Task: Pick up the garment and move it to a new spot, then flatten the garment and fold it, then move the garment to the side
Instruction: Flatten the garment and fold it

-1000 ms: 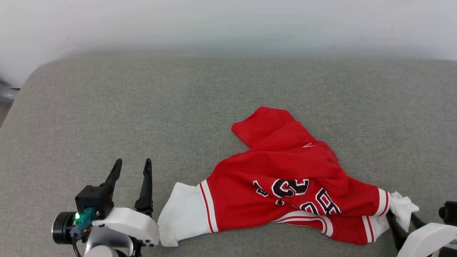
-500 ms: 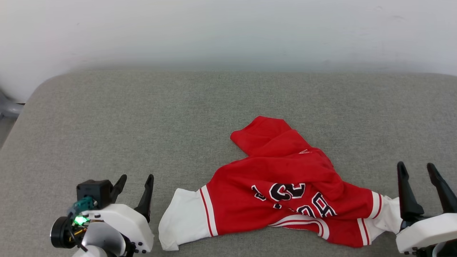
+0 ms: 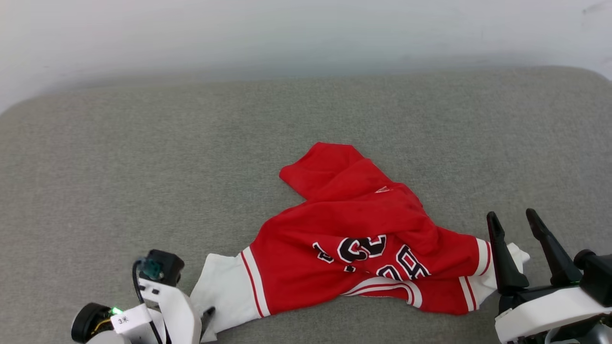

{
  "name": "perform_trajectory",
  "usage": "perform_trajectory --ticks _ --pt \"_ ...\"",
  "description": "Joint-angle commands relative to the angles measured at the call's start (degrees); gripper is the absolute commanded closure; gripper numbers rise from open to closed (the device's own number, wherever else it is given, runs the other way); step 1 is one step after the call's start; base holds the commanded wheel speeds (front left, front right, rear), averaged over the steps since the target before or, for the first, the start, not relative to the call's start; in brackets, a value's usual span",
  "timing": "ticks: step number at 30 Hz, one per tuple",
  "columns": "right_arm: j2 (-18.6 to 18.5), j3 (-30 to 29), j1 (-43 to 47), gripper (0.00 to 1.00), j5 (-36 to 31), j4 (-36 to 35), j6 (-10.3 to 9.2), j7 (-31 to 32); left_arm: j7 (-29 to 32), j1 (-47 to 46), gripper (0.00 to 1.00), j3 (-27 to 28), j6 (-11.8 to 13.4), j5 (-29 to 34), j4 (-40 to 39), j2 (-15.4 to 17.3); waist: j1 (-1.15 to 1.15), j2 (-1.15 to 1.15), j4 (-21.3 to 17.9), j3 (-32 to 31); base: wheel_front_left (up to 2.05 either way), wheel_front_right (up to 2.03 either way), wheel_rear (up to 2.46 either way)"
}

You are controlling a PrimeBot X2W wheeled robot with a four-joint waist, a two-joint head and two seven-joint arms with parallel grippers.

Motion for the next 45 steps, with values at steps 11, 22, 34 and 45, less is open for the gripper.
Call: perform_trajectory --ticks 11,22,34,45 --pt "0.11 -0.10 -2.27 0.00 1.64 2.74 -0.06 -1.51 7.89 0.22 1.00 -6.42 -2.60 -0.26 3.92 -1.32 0.00 0.00 -2.07 3.44 0.00 0.00 0.00" --pt "0.10 -8.63 -0.28 0.00 5.29 7.39 -0.05 5.10 -3.36 0.11 1.00 -1.22 1.91 2.25 -0.97 -1.76 0.00 0.00 -0.50 0.68 0.00 0.00 0.00" --pt "-5.54 -8.66 0.15 0.00 9.75 13.11 -0.05 25.66 -10.50 -0.35 1.00 1.22 4.93 4.62 -7.88 -2.80 0.00 0.00 1.98 1.30 0.00 0.00 0.00" --pt "-9.64 -0.11 -5.12 0.61 11.90 21.29 -0.04 31.82 -12.97 -2.40 1.00 1.91 4.81 4.83 -7.68 -3.83 0.00 0.00 3.63 5.71 0.00 0.00 0.00"
